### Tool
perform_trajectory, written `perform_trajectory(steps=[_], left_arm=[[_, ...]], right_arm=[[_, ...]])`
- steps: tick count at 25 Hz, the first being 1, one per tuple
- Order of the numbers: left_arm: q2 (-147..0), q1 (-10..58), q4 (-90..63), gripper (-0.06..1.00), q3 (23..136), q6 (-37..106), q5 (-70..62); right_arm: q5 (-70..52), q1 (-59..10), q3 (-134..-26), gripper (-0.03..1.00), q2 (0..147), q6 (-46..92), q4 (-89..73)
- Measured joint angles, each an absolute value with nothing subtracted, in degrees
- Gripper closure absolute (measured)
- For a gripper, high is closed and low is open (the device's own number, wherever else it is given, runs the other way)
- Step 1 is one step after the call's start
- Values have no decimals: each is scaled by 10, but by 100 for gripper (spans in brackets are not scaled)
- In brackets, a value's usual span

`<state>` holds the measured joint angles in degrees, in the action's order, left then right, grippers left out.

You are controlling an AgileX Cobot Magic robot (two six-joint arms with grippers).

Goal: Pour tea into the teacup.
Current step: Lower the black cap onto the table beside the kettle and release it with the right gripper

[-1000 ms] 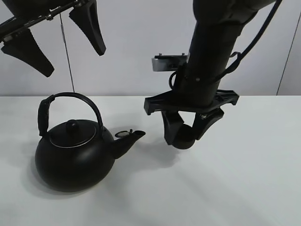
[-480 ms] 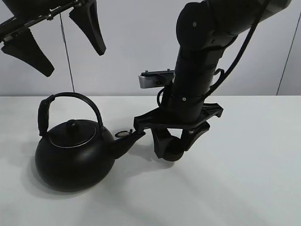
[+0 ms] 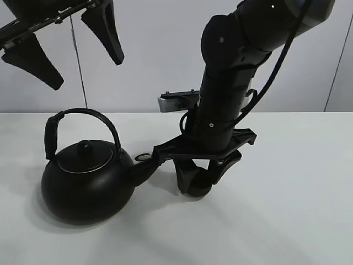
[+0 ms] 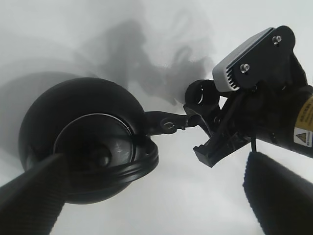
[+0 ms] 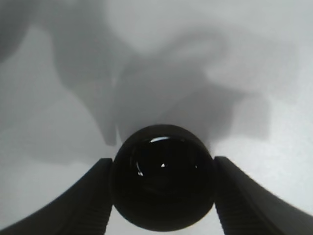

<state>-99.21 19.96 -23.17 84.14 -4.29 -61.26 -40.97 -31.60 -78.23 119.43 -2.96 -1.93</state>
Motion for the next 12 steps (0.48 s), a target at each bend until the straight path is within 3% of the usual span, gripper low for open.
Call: perform_trajectory(steps=[12], left_arm=[[-992, 200, -232, 25, 841, -43, -613]], right_arm=[[-417, -316, -783, 57, 1194, -29, -18]])
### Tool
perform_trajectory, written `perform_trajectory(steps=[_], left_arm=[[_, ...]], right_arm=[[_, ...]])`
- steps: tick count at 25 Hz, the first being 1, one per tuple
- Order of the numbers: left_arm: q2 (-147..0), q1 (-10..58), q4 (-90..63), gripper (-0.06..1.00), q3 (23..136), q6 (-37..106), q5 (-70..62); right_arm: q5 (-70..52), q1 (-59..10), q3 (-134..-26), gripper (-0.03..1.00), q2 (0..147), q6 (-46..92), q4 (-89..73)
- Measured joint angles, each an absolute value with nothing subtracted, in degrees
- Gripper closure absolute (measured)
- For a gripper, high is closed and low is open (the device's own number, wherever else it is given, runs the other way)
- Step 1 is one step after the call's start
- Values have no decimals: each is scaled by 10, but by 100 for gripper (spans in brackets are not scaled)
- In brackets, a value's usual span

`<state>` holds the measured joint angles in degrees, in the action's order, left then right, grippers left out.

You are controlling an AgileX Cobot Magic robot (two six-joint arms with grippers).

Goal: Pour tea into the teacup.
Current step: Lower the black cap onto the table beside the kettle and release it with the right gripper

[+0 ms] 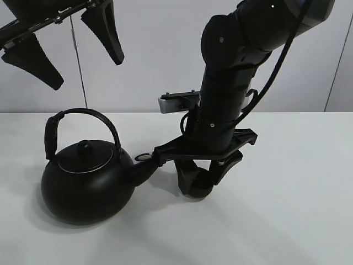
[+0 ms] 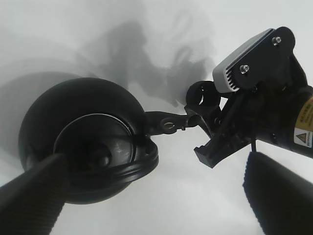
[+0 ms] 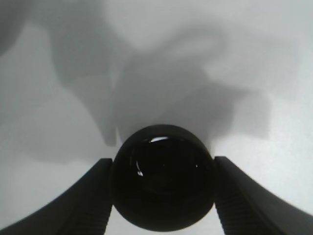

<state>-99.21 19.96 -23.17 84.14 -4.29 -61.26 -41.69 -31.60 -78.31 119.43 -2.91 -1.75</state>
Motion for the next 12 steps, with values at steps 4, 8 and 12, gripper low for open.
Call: perform_trajectory(steps=[4, 8, 12], left_arm=[[-992, 200, -232, 25, 841, -43, -613], [-992, 200, -232, 25, 841, -43, -613], [-992, 200, -232, 25, 841, -43, -613]], right_arm=[[-419, -316, -783, 55, 1194, -29, -18], [-425, -314, -783, 44, 1194, -30, -6], [-427, -314, -783, 40, 1194, -30, -6]])
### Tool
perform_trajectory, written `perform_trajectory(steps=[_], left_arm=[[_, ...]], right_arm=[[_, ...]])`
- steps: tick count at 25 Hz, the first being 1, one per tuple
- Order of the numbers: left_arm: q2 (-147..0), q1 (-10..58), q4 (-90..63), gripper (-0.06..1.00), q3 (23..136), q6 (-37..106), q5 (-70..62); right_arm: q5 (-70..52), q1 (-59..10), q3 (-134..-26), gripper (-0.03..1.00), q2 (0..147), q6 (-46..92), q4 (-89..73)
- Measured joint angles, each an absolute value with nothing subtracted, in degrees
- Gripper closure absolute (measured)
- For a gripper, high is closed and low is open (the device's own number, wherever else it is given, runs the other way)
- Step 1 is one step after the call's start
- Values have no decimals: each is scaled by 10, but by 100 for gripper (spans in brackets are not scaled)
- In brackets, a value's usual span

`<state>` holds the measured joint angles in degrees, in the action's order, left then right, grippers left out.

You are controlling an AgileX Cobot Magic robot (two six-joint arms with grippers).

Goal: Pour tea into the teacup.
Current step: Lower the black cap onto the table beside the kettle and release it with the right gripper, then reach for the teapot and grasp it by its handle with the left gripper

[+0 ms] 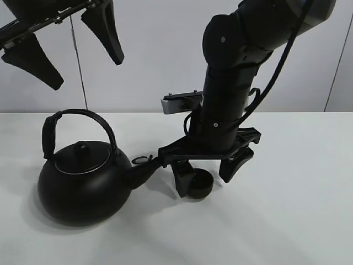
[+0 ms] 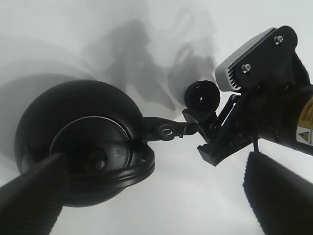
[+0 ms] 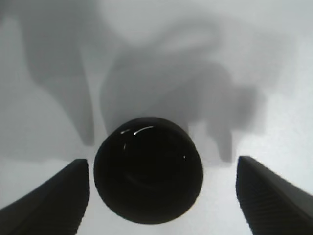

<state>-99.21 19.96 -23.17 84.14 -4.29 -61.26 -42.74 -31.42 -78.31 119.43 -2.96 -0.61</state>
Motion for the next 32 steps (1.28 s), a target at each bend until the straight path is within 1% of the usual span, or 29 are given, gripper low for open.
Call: perform_trajectory(steps=[5, 15, 26, 32], left_arm=[[-992, 200, -232, 25, 841, -43, -613], [-992, 200, -232, 25, 841, -43, -613], [-992, 200, -232, 25, 841, -43, -613], [-992, 200, -232, 25, 841, -43, -613]], right_arm=[[-462, -314, -795, 35, 1194, -31, -7], [-544, -305, -855, 34, 1160, -43, -3], [-612, -219, -881, 34, 1112, -67, -6], [-629, -143, -881, 34, 1045, -75, -13]])
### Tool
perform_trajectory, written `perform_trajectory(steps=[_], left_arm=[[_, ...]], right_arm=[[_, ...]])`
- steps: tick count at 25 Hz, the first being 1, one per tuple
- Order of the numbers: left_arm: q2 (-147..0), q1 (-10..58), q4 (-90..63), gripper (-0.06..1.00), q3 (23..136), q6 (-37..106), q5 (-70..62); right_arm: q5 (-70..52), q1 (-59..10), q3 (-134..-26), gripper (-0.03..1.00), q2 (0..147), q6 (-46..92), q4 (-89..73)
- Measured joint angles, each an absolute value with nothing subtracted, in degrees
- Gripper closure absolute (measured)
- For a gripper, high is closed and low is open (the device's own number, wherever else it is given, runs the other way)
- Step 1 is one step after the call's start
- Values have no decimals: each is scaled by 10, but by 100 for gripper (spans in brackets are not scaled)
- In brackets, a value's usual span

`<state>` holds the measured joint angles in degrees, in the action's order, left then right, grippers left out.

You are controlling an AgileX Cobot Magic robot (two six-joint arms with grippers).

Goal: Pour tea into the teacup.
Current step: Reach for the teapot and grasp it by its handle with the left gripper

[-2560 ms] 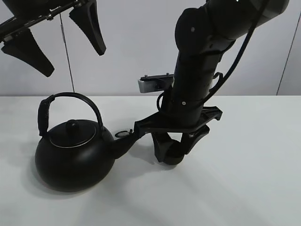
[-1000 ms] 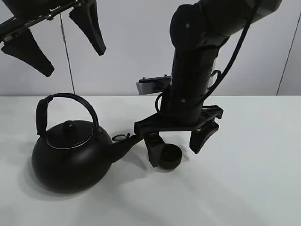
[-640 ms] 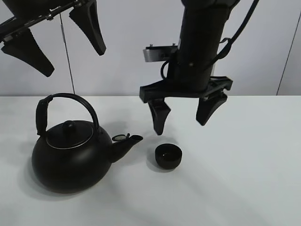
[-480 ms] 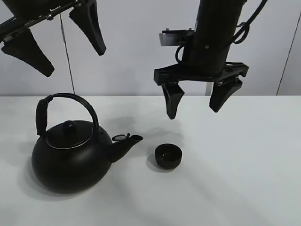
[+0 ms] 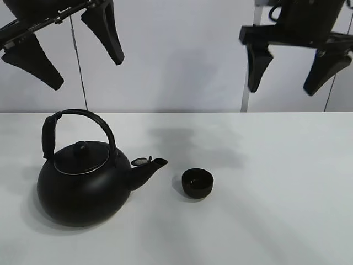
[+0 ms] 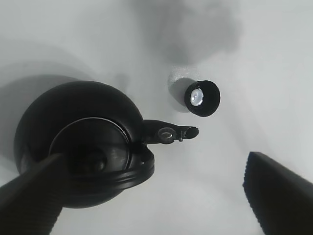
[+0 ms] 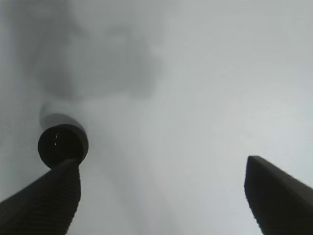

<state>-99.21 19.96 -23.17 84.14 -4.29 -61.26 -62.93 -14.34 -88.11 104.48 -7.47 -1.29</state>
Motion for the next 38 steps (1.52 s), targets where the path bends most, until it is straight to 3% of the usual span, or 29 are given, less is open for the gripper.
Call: perform_trajectory(steps=[7, 38], left_arm=[[-992, 200, -232, 25, 841, -43, -613], [-992, 200, -232, 25, 841, -43, -613]], right_arm=[[-635, -87, -881, 34, 969, -79, -75], [-628, -87, -881, 34, 990, -89, -114]])
